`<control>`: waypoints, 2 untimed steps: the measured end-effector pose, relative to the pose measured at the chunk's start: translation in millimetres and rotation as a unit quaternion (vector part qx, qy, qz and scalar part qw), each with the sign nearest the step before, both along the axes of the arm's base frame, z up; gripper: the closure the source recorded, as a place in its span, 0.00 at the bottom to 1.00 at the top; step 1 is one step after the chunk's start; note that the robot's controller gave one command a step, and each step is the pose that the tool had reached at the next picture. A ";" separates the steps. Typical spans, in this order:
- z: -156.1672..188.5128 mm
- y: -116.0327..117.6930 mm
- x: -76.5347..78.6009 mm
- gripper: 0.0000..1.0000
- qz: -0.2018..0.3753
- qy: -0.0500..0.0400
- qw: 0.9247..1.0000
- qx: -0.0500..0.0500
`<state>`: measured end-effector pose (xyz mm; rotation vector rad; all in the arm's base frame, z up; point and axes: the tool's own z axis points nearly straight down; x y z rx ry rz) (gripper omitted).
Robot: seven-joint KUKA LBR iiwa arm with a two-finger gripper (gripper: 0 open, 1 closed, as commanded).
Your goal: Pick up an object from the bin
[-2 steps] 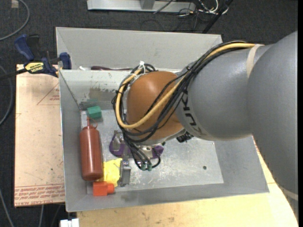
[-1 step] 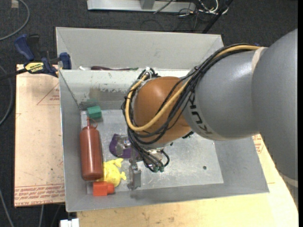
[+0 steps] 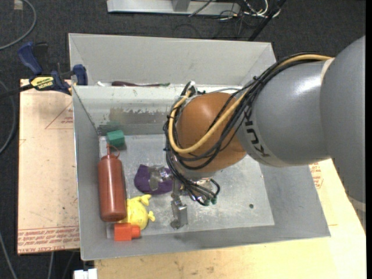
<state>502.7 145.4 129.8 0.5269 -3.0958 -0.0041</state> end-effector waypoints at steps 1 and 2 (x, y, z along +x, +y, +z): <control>-3.3 -14.6 1.4 0.00 -0.101 0.001 0.995 0.000; -3.9 -11.5 15.5 0.00 -0.039 -0.001 0.999 0.000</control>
Offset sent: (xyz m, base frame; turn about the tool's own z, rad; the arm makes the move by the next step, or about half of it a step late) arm 0.0299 -0.0084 -0.0044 -0.0853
